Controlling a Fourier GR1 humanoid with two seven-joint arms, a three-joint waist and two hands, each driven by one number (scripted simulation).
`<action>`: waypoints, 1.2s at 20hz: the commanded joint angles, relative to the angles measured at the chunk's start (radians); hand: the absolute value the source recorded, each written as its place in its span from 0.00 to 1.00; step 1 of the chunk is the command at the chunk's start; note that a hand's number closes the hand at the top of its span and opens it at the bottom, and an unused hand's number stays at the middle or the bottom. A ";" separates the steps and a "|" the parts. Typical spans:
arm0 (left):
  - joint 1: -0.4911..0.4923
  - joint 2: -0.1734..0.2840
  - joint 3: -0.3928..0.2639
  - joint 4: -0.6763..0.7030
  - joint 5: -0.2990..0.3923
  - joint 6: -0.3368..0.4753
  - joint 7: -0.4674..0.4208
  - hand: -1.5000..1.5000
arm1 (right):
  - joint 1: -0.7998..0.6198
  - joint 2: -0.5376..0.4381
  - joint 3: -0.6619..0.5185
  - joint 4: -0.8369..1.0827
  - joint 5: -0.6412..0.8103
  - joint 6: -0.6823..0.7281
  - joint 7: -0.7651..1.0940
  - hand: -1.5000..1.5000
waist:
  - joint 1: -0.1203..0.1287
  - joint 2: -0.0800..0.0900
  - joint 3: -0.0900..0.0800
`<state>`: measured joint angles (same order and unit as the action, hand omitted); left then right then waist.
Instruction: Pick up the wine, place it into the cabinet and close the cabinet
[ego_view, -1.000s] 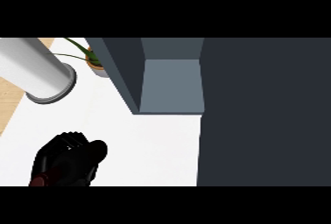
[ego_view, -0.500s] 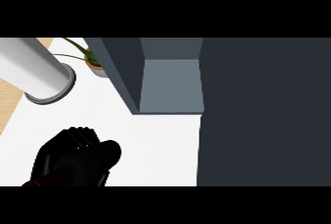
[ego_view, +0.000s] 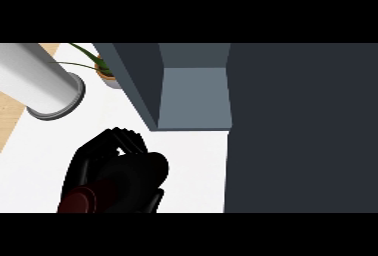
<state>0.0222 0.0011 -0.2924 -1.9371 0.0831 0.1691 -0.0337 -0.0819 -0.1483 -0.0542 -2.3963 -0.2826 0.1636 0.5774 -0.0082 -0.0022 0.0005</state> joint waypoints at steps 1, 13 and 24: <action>-0.123 -0.001 -0.052 0.019 0.018 0.113 0.058 1.00 | -0.002 0.000 -0.020 -0.125 -0.080 -0.044 0.091 0.00 | -0.001 0.001 -0.001; -0.446 -0.001 -0.228 0.156 -0.011 0.486 0.178 1.00 | 0.126 0.028 -0.021 -0.098 -0.094 0.051 -0.044 0.00 | -0.009 0.001 0.001; -0.508 -0.001 -0.312 0.331 -0.009 0.625 0.079 1.00 | 0.030 -0.019 -0.052 -0.106 -0.121 0.027 0.061 0.00 | -0.004 0.001 -0.001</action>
<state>-0.5086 0.0002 -0.5536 -1.6523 0.0717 0.7471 0.1106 -0.0689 -0.1523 -0.0789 -2.3993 -0.3018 0.1910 0.5864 -0.0149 -0.0015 0.0002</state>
